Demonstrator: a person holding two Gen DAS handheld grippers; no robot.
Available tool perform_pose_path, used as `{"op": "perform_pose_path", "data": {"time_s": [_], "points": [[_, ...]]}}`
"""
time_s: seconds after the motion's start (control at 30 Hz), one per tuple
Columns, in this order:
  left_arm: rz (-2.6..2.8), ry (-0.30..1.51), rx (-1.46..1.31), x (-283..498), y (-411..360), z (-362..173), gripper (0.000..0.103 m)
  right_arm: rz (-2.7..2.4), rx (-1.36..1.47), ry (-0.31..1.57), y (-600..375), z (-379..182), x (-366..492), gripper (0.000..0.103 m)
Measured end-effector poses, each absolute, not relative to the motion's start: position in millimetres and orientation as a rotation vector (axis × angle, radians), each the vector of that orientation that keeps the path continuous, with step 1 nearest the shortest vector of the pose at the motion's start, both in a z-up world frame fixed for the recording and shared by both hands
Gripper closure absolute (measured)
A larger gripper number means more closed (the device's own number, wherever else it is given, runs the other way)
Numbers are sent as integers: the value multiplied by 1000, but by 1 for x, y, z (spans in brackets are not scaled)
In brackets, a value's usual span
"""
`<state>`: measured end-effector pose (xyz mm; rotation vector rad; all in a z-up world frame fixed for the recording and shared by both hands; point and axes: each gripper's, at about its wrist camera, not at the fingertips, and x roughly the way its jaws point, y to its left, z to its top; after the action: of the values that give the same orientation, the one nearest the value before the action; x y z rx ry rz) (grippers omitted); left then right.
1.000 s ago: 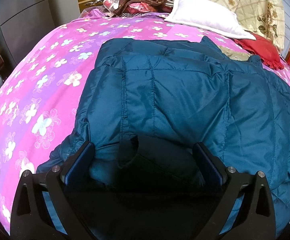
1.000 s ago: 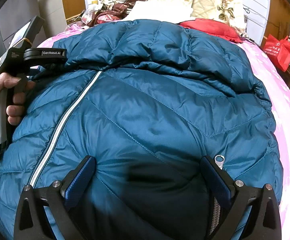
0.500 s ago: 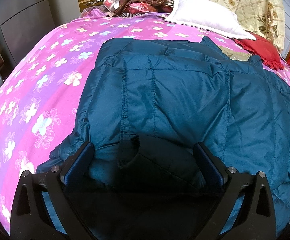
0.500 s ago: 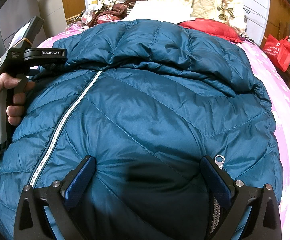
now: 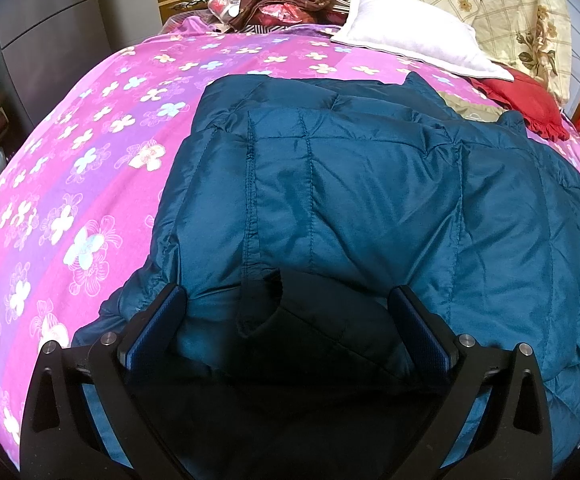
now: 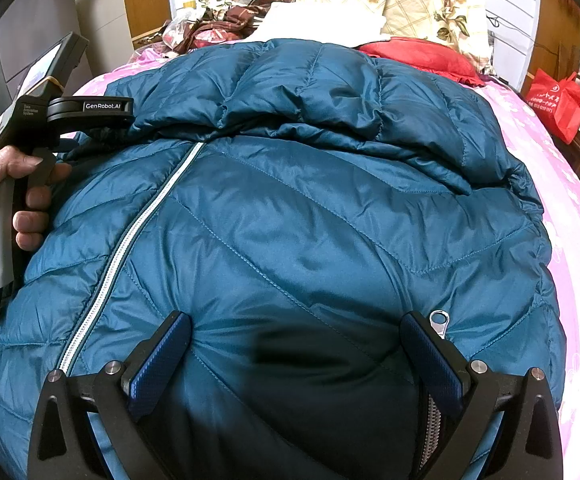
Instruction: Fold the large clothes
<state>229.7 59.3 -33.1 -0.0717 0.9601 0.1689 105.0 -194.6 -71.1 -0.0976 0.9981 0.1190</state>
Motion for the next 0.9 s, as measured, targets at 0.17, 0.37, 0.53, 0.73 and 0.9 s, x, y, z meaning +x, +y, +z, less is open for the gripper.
{"op": "perform_pose_path", "data": {"time_s": [0.17,0.37,0.53,0.73,0.9], "points": [[168,960,-73,229,60,-33,1,119,-98,998,-195,-71,105,0],[169,960,-72,230,59,-33,1,118,-98,998,-195,-71,105,0],[169,960,-72,230,59,-33,1,118,-98,997,-194,-71,105,0],[170,957,-72,229,59,-33,1,117,-98,998,-194,-71,105,0],[171,950,-72,229,58,-34,1,118,-98,997,-194,-71,105,0]]}}
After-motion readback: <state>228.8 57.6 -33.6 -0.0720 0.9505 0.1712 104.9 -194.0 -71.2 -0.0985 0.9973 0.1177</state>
